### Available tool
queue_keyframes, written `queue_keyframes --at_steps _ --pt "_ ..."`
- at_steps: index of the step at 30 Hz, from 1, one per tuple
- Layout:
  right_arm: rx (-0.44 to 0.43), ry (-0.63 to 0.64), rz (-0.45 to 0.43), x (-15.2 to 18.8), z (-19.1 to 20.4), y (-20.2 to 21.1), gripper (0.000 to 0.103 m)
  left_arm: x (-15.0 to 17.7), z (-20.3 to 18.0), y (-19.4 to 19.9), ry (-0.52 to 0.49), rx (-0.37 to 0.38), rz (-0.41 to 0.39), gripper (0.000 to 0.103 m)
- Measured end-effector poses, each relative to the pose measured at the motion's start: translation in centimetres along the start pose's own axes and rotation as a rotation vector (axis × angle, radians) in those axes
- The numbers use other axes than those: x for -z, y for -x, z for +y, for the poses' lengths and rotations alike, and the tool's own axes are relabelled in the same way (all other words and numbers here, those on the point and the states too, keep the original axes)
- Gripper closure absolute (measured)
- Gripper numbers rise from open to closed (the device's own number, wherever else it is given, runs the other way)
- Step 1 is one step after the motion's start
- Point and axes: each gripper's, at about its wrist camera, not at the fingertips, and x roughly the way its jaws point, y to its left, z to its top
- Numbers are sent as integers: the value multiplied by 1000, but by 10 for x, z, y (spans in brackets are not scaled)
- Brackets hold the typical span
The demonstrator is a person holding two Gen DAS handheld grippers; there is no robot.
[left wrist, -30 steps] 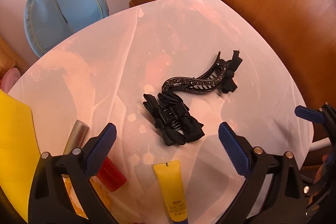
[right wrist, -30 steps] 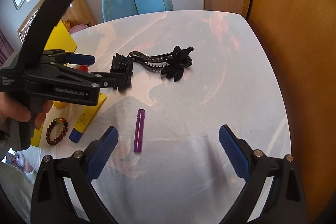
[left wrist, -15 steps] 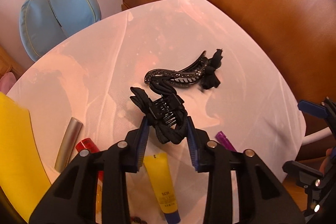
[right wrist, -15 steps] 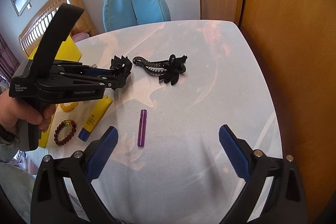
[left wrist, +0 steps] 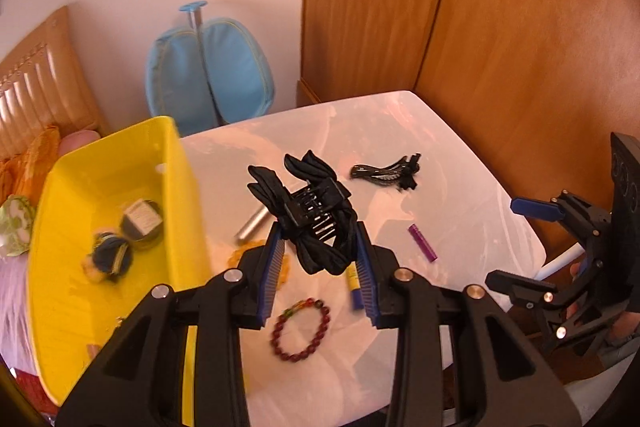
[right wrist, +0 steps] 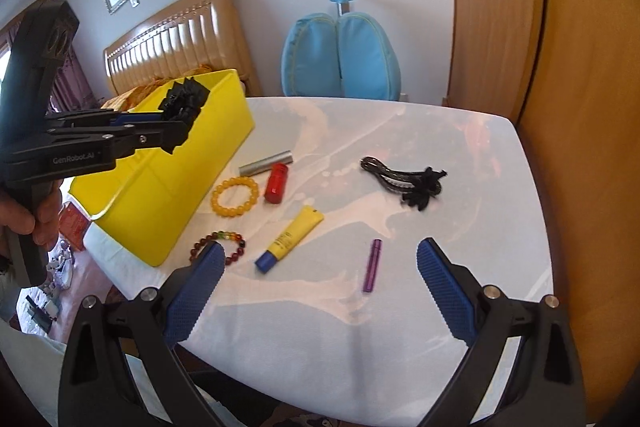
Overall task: Organize jewelry
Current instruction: 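Carry the black claw clip with the left gripper into the bin and release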
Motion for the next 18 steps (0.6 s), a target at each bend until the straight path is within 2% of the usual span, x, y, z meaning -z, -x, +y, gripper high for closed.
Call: queue_keyframes --at_steps 5,10,14,18 --pt "-94 43 -18 -9 39 -1 5 29 52 44 77 -114 -11 68" --pt "-116 106 -38 -19 74 -1 5 42 99 47 117 -136 9 68" --pt "-121 123 -69 -36 98 -9 5 48 123 33 54 -65 28 68" --pt "-147 136 -52 -55 131 -28 5 52 148 14 -7 3 102 68"
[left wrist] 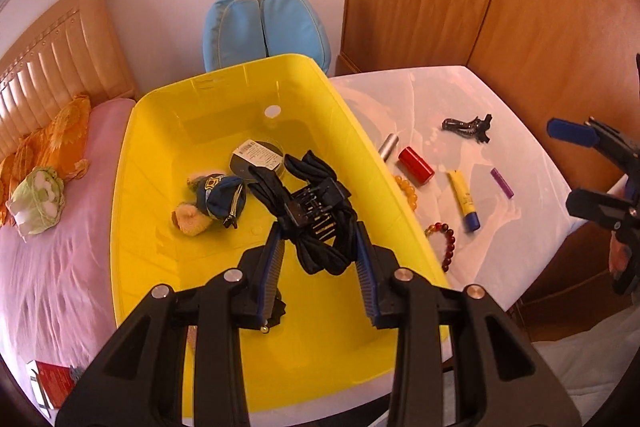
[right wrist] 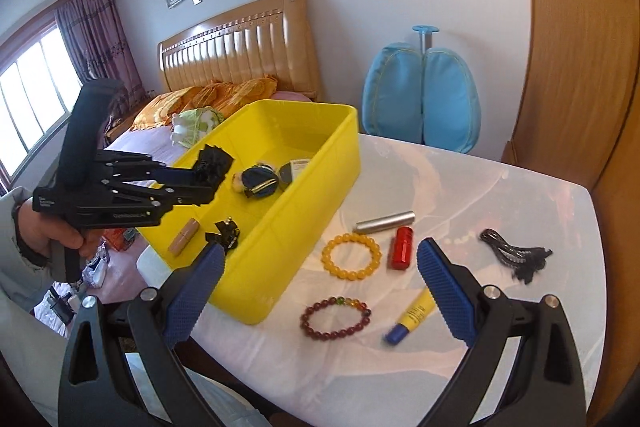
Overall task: Organize jewelry
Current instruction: 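Carry the black claw clip with the left gripper into the bin and release, then reach the right gripper to the red cylinder and close on it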
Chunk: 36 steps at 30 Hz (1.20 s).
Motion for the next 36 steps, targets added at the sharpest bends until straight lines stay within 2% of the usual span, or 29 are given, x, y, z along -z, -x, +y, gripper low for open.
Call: queue_keyframes --at_steps 3,7,10,15,19,22,25,27,29,36 --pt "6 61 36 -13 21 -25 5 2 21 -13 -21 37 68 68" --pt "-56 130 92 -27 44 -60 5 6 51 -31 -20 29 177 68" --pt "-99 203 136 -35 63 -86 5 9 72 -41 3 43 222 67" --pt "-194 305 235 -49 87 -128 5 12 84 -57 -25 51 278 67" --pt "-208 324 294 -49 98 -151 5 10 82 -65 -77 73 321 66" --pt "-219 322 308 -50 102 -159 5 7 80 -72 -131 55 346 66" --pt "-224 318 311 -50 104 -160 5 5 79 -79 -150 69 360 66" --pt "-228 310 311 -50 104 -160 5 4 78 -81 -151 76 358 59" --pt "-220 309 311 -49 104 -159 5 4 78 -83 -149 74 354 57" --pt "-203 280 291 -47 100 -151 5 0 80 -82 -134 68 333 55"
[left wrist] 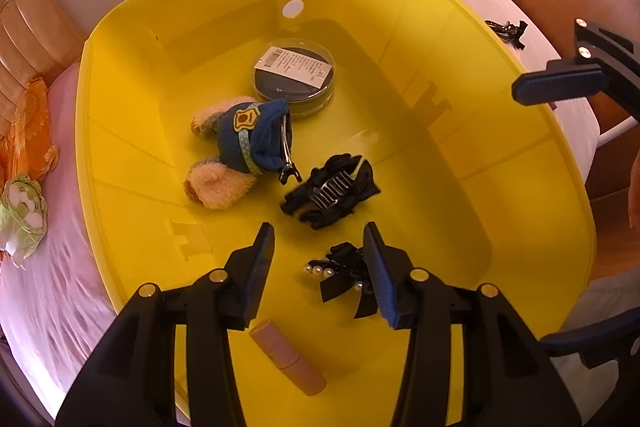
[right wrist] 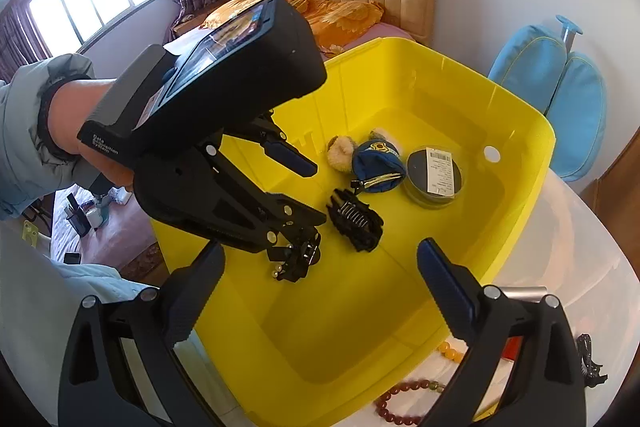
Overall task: Organize jewelry
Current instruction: 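Reach the right gripper to the red cylinder and close on it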
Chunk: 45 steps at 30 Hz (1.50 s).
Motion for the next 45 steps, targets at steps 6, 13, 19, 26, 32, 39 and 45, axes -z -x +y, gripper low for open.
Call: queue_keyframes --at_steps 6,13,19,26,32,39,45 --pt "41 -27 -17 13 -3 12 5 1 -2 14 21 2 -71 43" --pt "100 -191 -78 48 -22 42 5 5 -15 44 41 38 -242 20" --pt "211 -376 -73 84 -48 60 5 4 -31 62 -48 104 -344 7" --pt "391 -607 -94 104 -71 68 5 -11 -38 65 -100 169 -365 7" --pt "410 -621 -31 110 -95 51 5 -19 -42 65 -61 147 -351 7" --pt "407 -536 52 100 -140 18 5 -29 -63 55 -28 59 -300 7" --pt "400 -470 91 100 -164 -2 5 -60 -83 42 -34 -9 -260 7"
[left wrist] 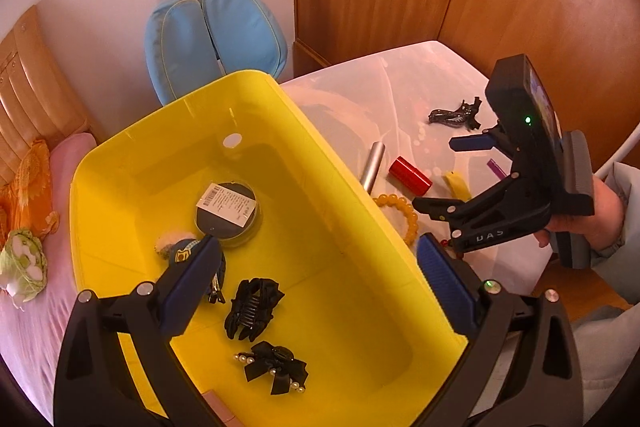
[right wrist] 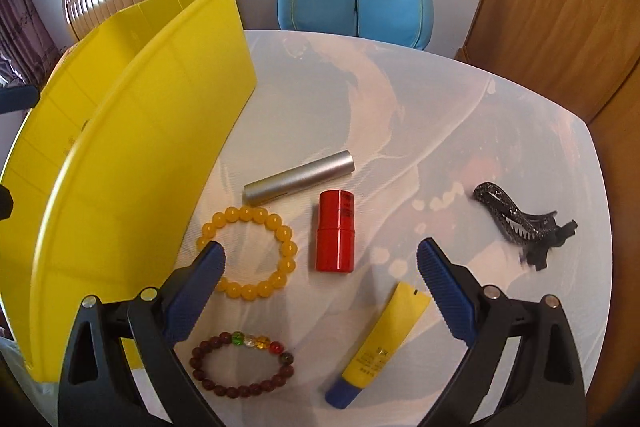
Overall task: Organize jewelry
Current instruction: 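Reach the right gripper to the red cylinder and close on it, then carry the red cylinder with the right gripper into the bin and release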
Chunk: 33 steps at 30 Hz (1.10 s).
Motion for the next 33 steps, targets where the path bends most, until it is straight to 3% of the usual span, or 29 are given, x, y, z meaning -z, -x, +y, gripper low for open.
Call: queue_keyframes --at_steps 6,9,11,13,16,21,28,33 --pt "8 30 7 -3 -12 -16 7 -25 -39 -10 -114 5 11 7" --pt "12 26 14 -4 -17 -22 37 -31 -50 -14 -128 8 14 7" --pt "5 34 22 -4 -18 -26 39 -31 -53 -16 -115 14 19 7" --pt "-17 49 34 -3 -16 -30 61 -30 -53 -19 -97 16 27 7" --pt "-12 86 64 5 -10 -34 75 -27 -53 -21 -80 21 37 7" --pt "-23 75 40 20 -15 -22 77 -21 -48 -21 -56 22 40 7" --pt "-107 -13 -101 31 -26 57 76 -10 -38 -10 -17 11 23 7" --pt "-183 37 -190 26 -5 97 76 -1 -21 4 37 -18 -4 7"
